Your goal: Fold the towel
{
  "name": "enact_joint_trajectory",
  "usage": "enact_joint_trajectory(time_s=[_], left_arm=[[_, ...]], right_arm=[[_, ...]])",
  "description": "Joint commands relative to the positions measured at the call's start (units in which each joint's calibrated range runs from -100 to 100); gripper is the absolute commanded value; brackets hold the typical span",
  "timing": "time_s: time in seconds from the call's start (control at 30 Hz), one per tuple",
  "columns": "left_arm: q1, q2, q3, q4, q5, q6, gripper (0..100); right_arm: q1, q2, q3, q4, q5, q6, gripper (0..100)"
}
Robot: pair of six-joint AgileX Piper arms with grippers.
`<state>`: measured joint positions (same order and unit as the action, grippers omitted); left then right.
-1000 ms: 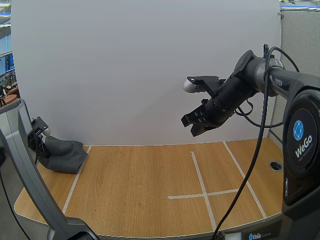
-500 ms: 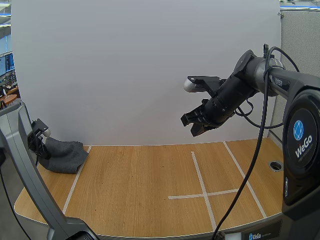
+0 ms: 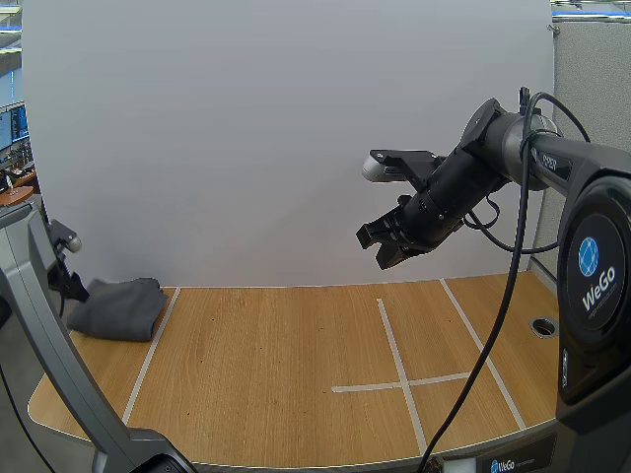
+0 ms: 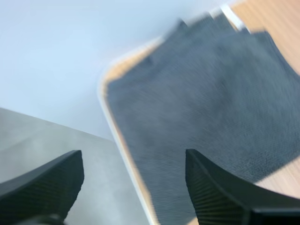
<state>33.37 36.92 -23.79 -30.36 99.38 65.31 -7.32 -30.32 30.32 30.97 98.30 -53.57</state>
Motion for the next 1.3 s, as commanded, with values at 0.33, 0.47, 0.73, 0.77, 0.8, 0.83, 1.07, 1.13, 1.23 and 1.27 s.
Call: enact_joint_trajectory(time_s=[0.33, 0.47, 0.73, 0.77, 0.8, 0.83, 1.07, 1.13, 1.23, 1.27], left_arm=[[0.99, -19.4, -4.2, -11.2, 0.6, -10.0, 98], [0.99, -24.9, -4.2, -12.9, 0.6, -14.5, 63], [0.99, -35.7, -4.2, -16.1, 0.6, -26.2, 0], [0.99, -36.9, -4.2, -16.7, 0.6, -27.3, 0], [0.99, -38.9, -3.5, -18.1, 0.6, -27.8, 0], [0.99, -40.7, -2.8, -19.0, 0.6, -27.9, 0], [0.99, -52.3, 5.8, -23.4, 0.6, -28.2, 0], [0.99, -54.6, 8.0, -23.4, 0.6, -28.2, 0], [0.99, -57.3, 9.5, -23.4, 0.6, -28.8, 0], [0.99, -57.5, 9.5, -23.2, 0.6, -29.1, 0]], right_arm=[[-0.3, -1.0, 0.1, 2.2, -1.2, -0.4, 0], [-0.3, -1.1, 0.0, 3.2, -4.0, -0.4, 0], [-0.3, -3.8, 0.0, 8.8, -17.9, -0.4, 0], [-0.3, -4.3, 0.0, 10.0, -19.6, -0.4, 0], [-0.3, -4.9, 0.0, 10.9, -21.3, -0.4, 0], [-0.3, -5.6, 0.0, 11.8, -23.8, -0.4, 0], [-0.3, -11.1, 0.0, 18.9, -35.9, -0.5, 0], [-0.3, -13.2, 0.1, 23.0, -36.4, -3.2, 0], [-0.3, -17.6, 2.1, 31.0, -36.8, -10.4, 0], [-0.3, -19.1, 2.9, 32.8, -37.0, -11.8, 0]])
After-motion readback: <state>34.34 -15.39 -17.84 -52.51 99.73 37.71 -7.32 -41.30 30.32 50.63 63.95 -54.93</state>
